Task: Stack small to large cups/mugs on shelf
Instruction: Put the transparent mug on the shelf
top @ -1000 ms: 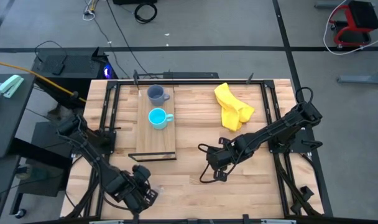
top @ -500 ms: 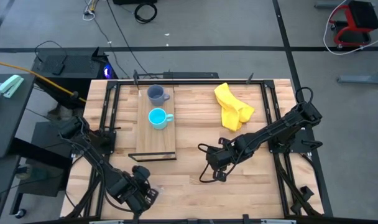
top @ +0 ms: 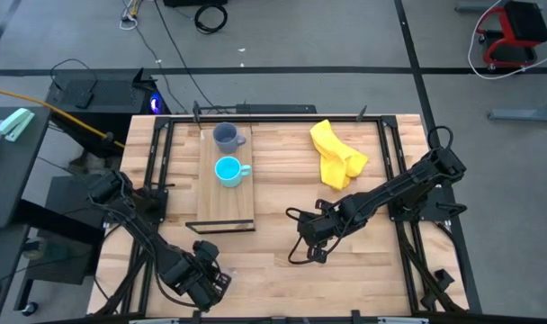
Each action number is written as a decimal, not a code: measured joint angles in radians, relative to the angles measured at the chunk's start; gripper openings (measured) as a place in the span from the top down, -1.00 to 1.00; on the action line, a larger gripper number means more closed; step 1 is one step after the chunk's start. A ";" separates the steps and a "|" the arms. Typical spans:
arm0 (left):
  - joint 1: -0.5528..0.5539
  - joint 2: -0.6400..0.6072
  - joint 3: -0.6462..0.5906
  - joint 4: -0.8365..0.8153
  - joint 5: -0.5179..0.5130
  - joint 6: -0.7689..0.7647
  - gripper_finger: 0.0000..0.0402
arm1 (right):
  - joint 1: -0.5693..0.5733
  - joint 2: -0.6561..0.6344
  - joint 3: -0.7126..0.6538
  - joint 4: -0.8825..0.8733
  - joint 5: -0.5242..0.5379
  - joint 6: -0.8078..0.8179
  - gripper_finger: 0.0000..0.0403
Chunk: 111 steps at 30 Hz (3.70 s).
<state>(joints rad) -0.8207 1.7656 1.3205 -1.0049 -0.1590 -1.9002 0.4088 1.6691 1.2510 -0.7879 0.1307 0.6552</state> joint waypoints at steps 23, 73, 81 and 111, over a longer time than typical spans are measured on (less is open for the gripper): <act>0.028 0.002 0.000 0.006 0.001 -0.007 0.69 | 0.000 0.000 0.000 0.008 0.000 -0.002 0.59; 0.291 -0.074 0.774 -0.565 -0.077 0.576 0.98 | 0.000 0.000 0.000 0.004 0.000 -0.038 0.59; 0.461 -0.098 0.733 -0.567 -0.070 0.800 0.98 | -0.001 0.000 0.000 0.002 0.003 -0.036 0.59; 0.787 -0.204 0.141 -0.437 -0.004 1.189 0.98 | -0.001 0.000 0.000 0.002 0.041 0.004 0.59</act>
<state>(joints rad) -0.0338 1.5612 1.4610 -1.4415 -0.1627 -0.7115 0.4080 1.6691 1.2514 -0.7860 0.1719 0.6594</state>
